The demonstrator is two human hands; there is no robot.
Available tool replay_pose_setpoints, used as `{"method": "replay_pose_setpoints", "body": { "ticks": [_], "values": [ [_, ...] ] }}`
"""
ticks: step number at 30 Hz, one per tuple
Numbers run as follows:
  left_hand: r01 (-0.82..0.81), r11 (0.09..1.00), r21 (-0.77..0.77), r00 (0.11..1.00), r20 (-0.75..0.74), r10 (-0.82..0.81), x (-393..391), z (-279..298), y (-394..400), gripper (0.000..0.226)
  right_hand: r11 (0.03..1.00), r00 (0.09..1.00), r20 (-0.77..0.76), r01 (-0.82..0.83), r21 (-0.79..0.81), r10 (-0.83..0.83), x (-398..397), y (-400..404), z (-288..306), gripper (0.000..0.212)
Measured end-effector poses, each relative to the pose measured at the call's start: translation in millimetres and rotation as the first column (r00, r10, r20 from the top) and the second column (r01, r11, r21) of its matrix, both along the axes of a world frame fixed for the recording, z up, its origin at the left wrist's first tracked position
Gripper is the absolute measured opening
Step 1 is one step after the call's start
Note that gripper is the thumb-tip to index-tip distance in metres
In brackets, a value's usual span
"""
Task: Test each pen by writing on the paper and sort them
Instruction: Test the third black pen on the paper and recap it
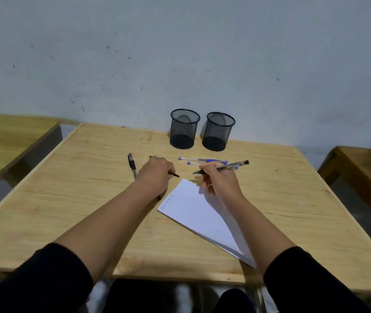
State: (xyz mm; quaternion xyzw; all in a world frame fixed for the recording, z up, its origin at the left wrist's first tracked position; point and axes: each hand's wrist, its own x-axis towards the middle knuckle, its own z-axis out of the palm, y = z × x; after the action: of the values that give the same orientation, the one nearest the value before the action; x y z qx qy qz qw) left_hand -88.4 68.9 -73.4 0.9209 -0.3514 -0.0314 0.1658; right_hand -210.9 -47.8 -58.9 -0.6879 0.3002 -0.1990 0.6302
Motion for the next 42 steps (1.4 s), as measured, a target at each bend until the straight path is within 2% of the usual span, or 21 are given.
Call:
{"method": "replay_pose_setpoints", "body": {
  "ticks": [2, 7, 11, 19, 26, 38, 42],
  "values": [
    [-0.003, 1.0, -0.025, 1.0, 0.0, 0.003, 2, 2, -2, 0.021, 1.0, 1.0, 0.011, -0.017, 0.012, 0.017, -1, -3, 4, 0.018],
    [-0.041, 0.952, -0.303, 0.996, -0.087, 0.015, -4, 5, -2, 0.017, 0.996, 0.99, 0.117, -0.083, 0.031, 0.079, 0, -2, 15, 0.014],
    [-0.037, 0.92, -0.39, 0.993, -0.119, -0.01, -15, 13, -3, 0.015, 0.994, 0.979, 0.174, -0.106, 0.002, 0.104, 2, 2, 21, 0.015],
    [0.024, 0.892, -0.452, 0.991, -0.106, -0.08, -35, 35, 3, 0.016, 0.992, 0.975, 0.186, -0.117, -0.045, 0.124, -2, 4, 34, 0.008],
    [0.006, 0.868, -0.497, 0.988, -0.133, -0.083, -39, 44, 9, 0.014, 0.997, 0.967, 0.244, -0.075, -0.011, 0.075, -8, 3, 46, 0.009],
    [0.036, 0.824, -0.566, 0.991, -0.089, -0.104, -57, 59, 17, 0.016, 0.979, 0.944, 0.263, -0.174, -0.109, 0.197, -13, 15, 50, 0.022],
    [0.054, 0.814, -0.578, 0.992, -0.062, -0.109, -61, 57, 22, 0.017, 0.973, 0.928, 0.3, -0.188, -0.135, 0.221, -17, 20, 44, 0.013]
  ]
}}
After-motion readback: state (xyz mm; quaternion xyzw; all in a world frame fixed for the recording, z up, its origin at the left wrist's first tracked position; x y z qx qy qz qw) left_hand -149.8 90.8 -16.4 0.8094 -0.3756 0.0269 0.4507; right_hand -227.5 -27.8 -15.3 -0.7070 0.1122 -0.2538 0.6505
